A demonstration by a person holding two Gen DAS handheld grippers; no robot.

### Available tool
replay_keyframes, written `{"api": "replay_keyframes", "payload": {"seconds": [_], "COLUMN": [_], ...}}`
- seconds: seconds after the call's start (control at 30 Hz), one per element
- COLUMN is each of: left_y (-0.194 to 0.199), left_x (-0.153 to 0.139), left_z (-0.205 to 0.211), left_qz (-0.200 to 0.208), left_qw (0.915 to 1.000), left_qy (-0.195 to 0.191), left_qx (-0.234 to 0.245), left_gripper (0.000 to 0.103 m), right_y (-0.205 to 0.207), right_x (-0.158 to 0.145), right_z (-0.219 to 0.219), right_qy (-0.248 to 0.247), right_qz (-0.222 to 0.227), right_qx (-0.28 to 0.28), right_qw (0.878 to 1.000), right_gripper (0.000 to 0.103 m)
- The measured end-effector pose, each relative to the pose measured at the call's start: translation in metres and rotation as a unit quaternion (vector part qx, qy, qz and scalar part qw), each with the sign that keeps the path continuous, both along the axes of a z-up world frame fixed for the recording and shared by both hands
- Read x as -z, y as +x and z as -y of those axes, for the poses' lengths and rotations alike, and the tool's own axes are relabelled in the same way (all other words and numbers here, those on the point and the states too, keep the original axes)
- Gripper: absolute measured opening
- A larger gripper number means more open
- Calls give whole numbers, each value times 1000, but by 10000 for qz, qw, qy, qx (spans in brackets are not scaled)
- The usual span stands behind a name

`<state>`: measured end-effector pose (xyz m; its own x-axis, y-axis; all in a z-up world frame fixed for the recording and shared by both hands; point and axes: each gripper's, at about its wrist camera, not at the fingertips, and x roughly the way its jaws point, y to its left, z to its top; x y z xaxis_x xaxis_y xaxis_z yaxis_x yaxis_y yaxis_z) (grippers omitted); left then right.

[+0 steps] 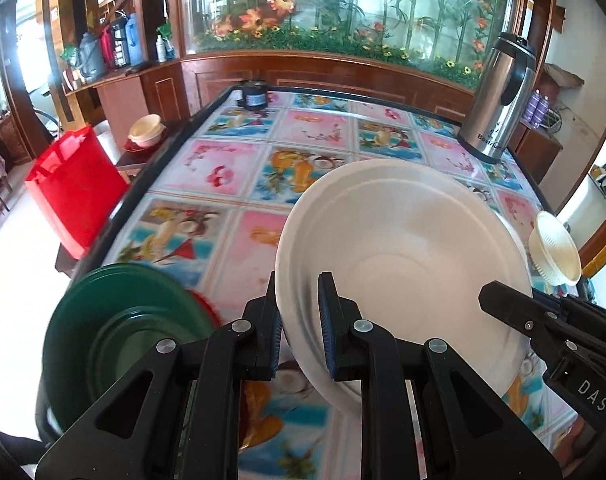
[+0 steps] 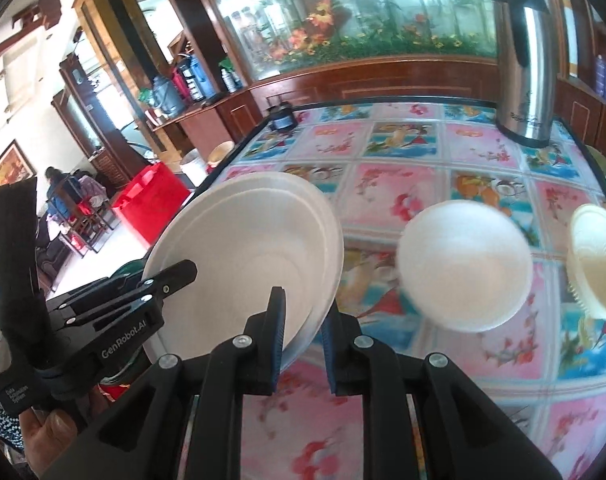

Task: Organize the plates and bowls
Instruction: 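Lift the white bowl and carry it over the green basin, then lower the white bowl into the green basin and open both tools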

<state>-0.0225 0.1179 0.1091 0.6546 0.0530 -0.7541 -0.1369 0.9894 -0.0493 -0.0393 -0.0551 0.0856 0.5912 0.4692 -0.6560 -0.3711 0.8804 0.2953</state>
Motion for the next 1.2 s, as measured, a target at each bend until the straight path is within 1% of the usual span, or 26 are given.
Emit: {"api": "replay_keyframes", "payload": {"seconds": [0.23,0.37,0.47,0.63,0.87,1.2], "left_y": [-27,-42,-53,-68,-80,-92], "left_x": [-8,-11,-13,-13,-1,25], "left_z": [-30,-52,-68,-94,-124,-145], "left_qz": [38,69,102,152,50,-196], "left_qw": [9998,9995,9992,9983,9968,9953], "left_qy": [142,175,135,70,-16,7], "left_qx": [-138,-252,-355,-550,-800,-945], "left_gripper": [16,16,16,16,16,16], "right_y": [-17,-20,-24,-32,-34,-32], "right_x": [-9,-8,-5,-5,-3,18], "right_z": [-33,-52,-68,-99,-133,-163], "right_qy": [-66,-14,5,-139,-251,-497], "right_qz": [161,142,84,102,85,-170], "right_qx": [-230,-376,-523,-777,-1026,-1291], "right_qw": [9996,9992,9986,9968,9944,9902], "right_gripper": [17,18,18,18,18,18]}}
